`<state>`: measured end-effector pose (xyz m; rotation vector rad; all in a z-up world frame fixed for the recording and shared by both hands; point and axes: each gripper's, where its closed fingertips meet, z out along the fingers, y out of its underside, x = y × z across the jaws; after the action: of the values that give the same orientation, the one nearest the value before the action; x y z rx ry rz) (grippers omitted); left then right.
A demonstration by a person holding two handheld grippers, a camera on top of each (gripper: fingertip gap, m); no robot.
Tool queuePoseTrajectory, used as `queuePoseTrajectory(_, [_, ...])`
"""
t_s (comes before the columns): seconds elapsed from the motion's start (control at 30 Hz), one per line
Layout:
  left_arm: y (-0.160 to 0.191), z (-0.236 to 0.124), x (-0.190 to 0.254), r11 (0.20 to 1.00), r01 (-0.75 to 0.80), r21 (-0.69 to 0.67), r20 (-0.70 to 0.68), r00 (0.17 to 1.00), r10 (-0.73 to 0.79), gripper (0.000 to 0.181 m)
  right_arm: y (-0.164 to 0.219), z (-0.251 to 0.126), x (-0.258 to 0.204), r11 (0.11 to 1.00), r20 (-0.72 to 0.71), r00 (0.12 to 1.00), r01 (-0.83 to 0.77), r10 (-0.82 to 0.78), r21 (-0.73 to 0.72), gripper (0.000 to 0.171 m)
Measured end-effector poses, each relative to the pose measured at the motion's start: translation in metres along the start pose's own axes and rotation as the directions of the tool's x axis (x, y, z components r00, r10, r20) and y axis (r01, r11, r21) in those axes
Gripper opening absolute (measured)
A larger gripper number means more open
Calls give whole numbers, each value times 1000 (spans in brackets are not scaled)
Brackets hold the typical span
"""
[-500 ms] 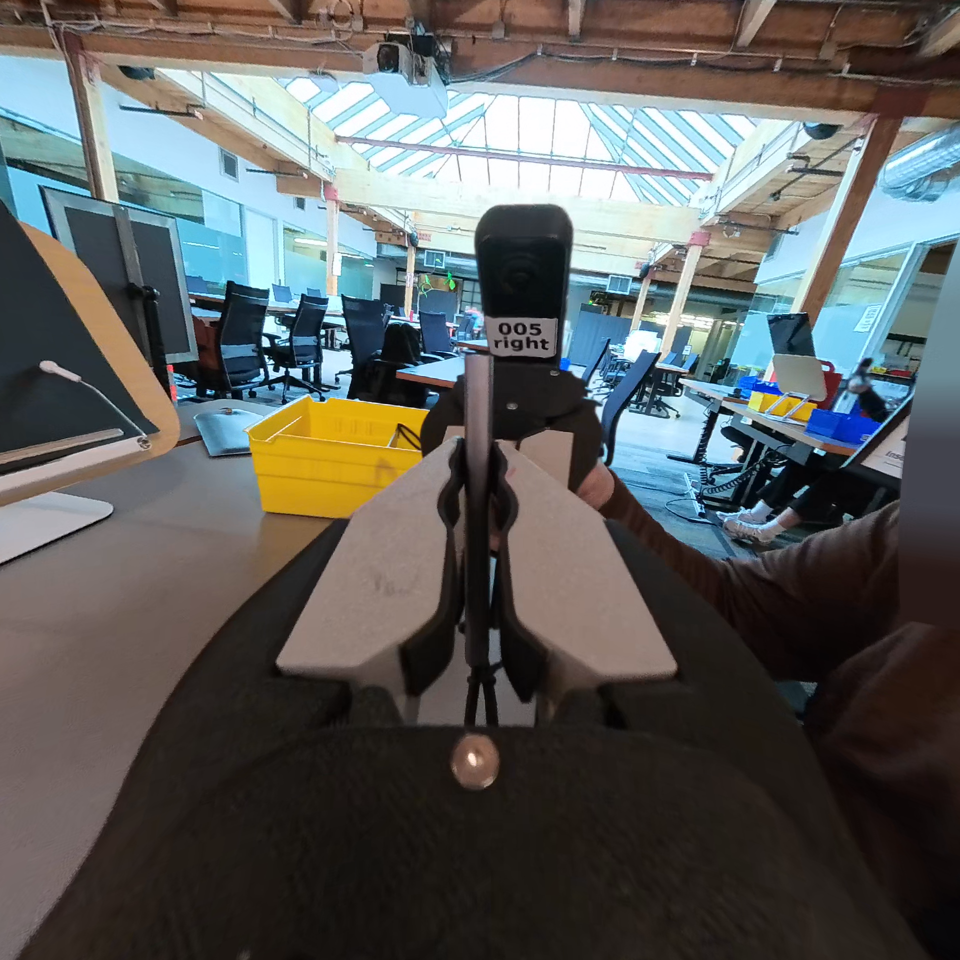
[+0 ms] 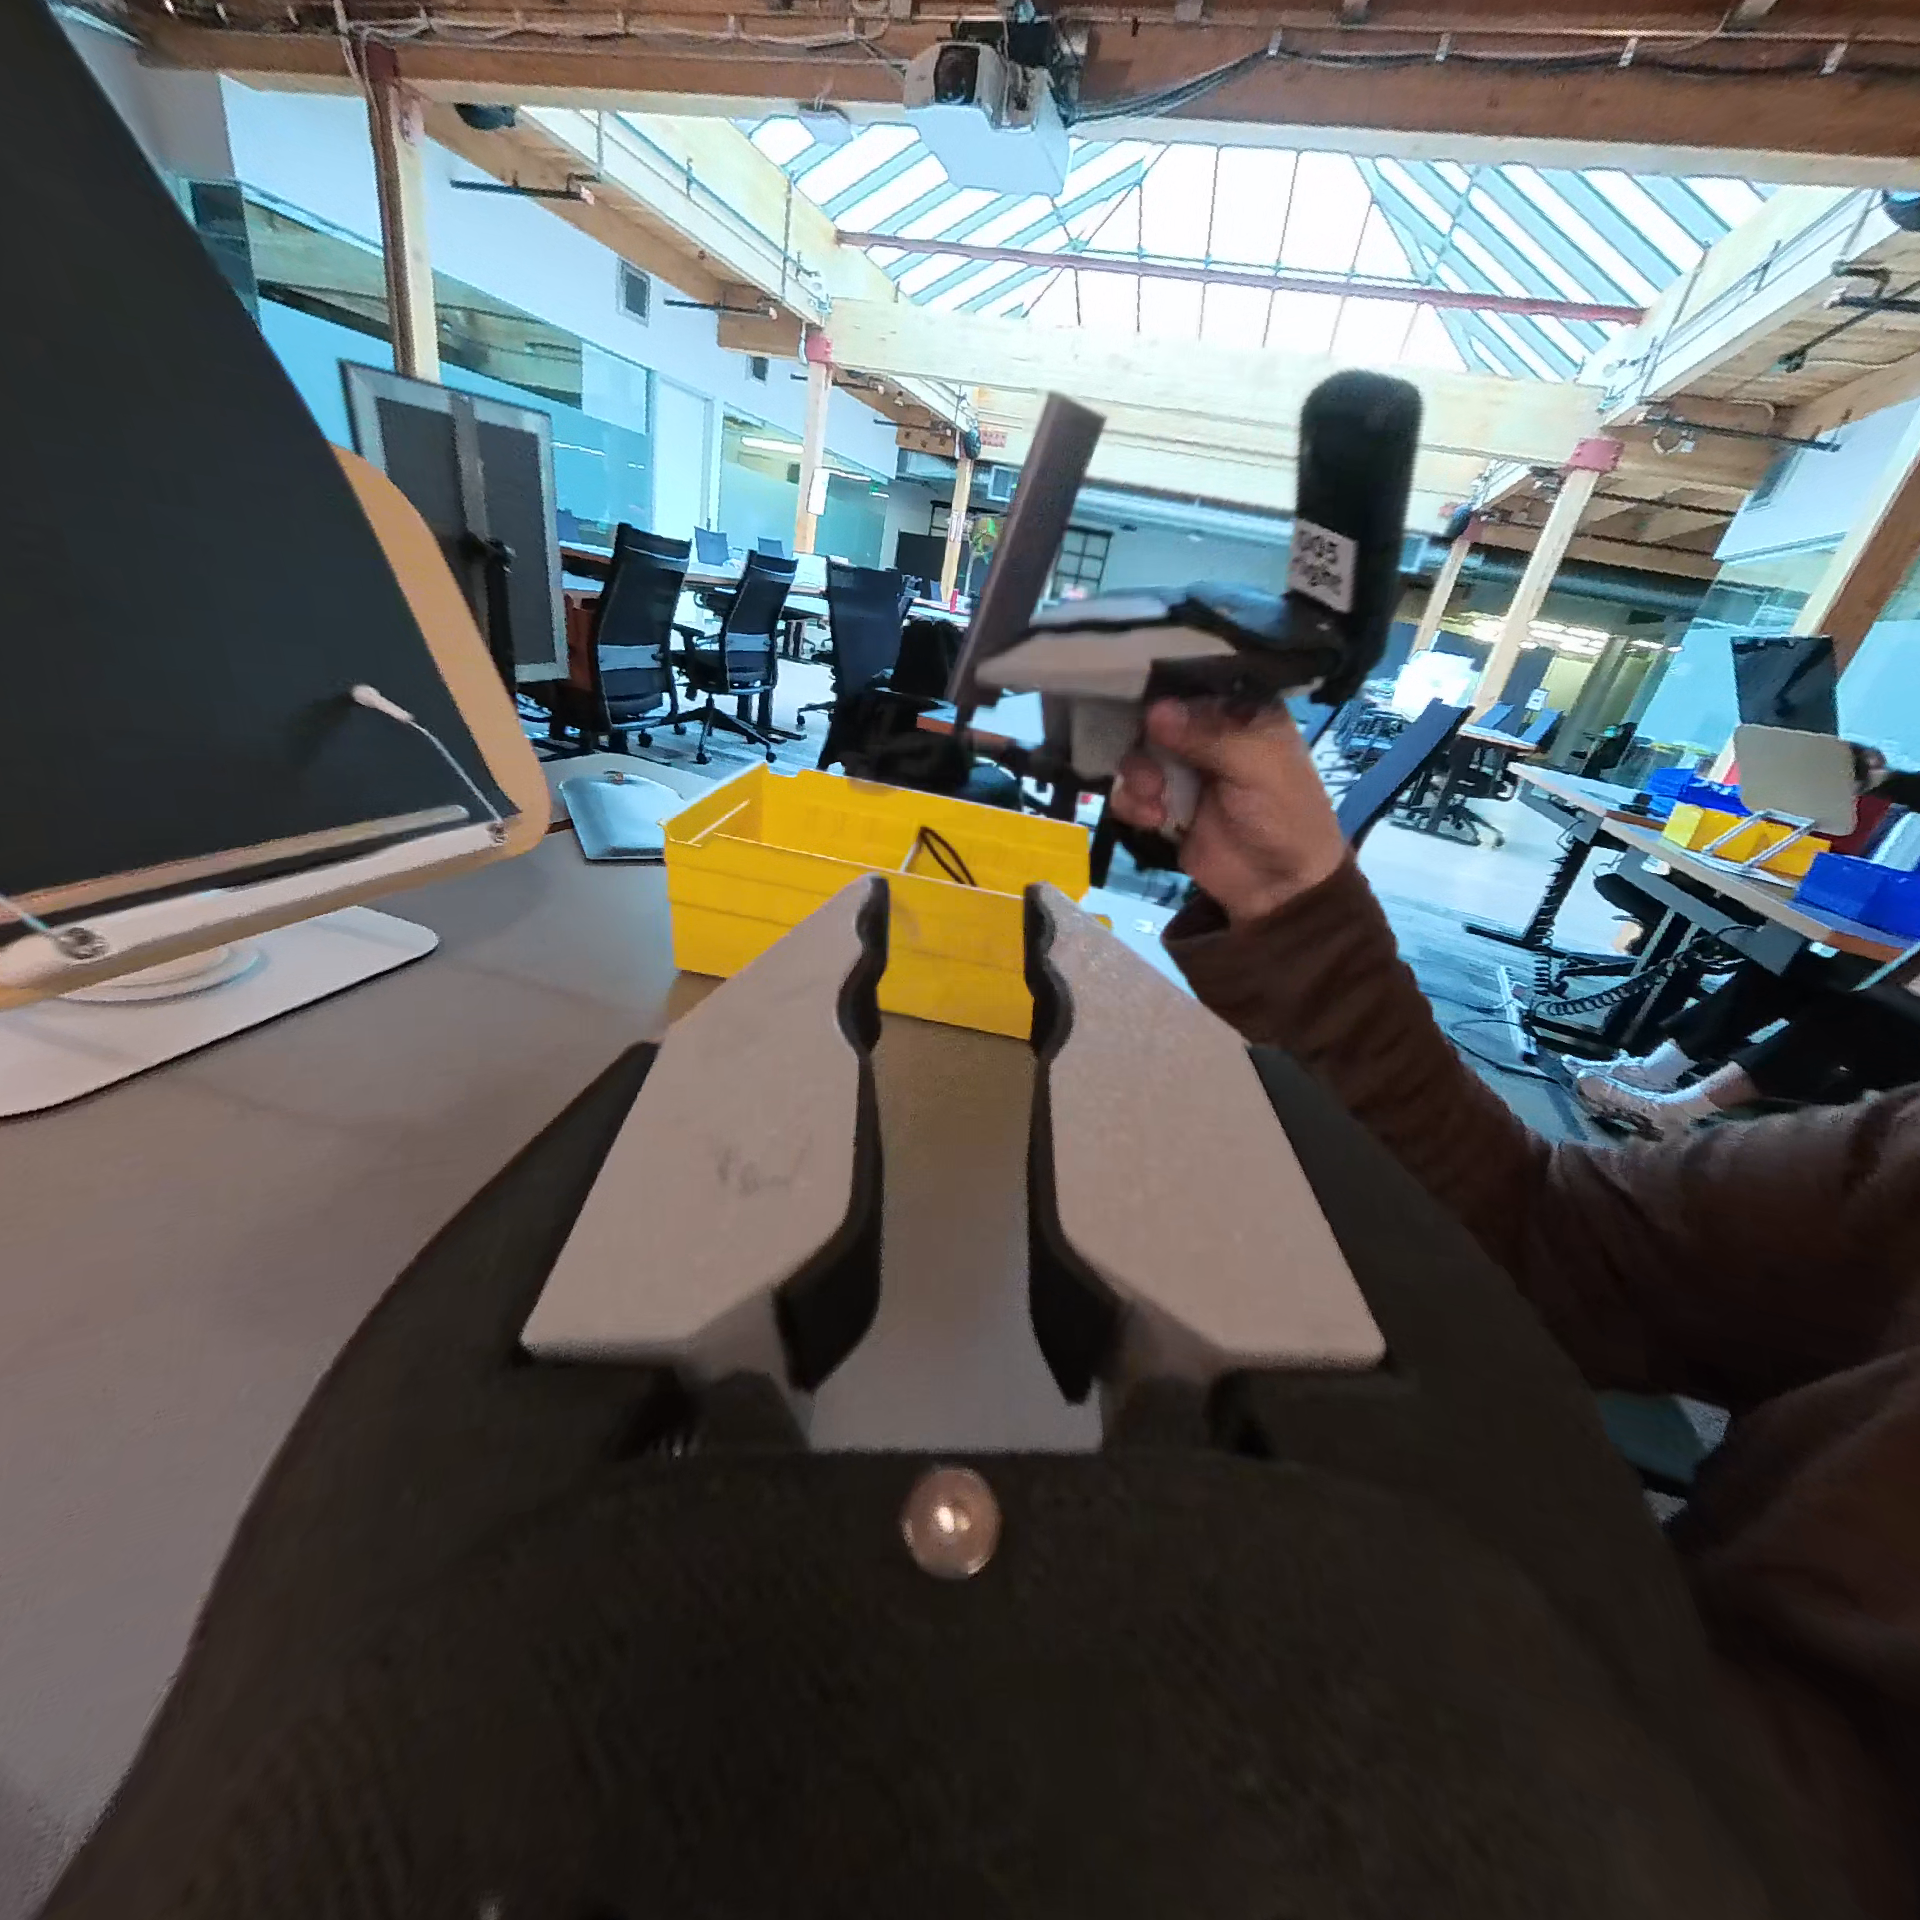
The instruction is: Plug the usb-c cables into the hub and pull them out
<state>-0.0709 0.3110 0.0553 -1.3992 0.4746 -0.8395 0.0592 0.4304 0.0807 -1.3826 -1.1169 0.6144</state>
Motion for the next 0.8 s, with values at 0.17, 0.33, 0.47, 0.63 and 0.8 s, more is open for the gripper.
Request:
queuePoseTrajectory(0.17, [-22,-23,-18,998,-37,43,83,996,33,23,24,-31,132,989,-347,931,75,-115,-126,5])
queuePoseTrajectory(0.33, [-39,-45,-36,997,-34,65,170,985,22,33,127,-12,217,843,-351,913,-14,-209,-538,44])
queuePoseTrajectory(0.47, [-46,-69,-50,996,-81,31,270,960,69,46,130,-24,218,850,-415,896,-92,-156,-518,36])
queuePoseTrajectory(0.63, [-32,-97,-76,992,-73,-102,405,908,108,64,92,-52,166,946,-375,926,-153,36,-287,68])
queuePoseTrajectory(0.8, [28,-133,-99,951,16,-309,541,825,162,78,106,-79,87,942,-189,956,-263,225,-209,96])
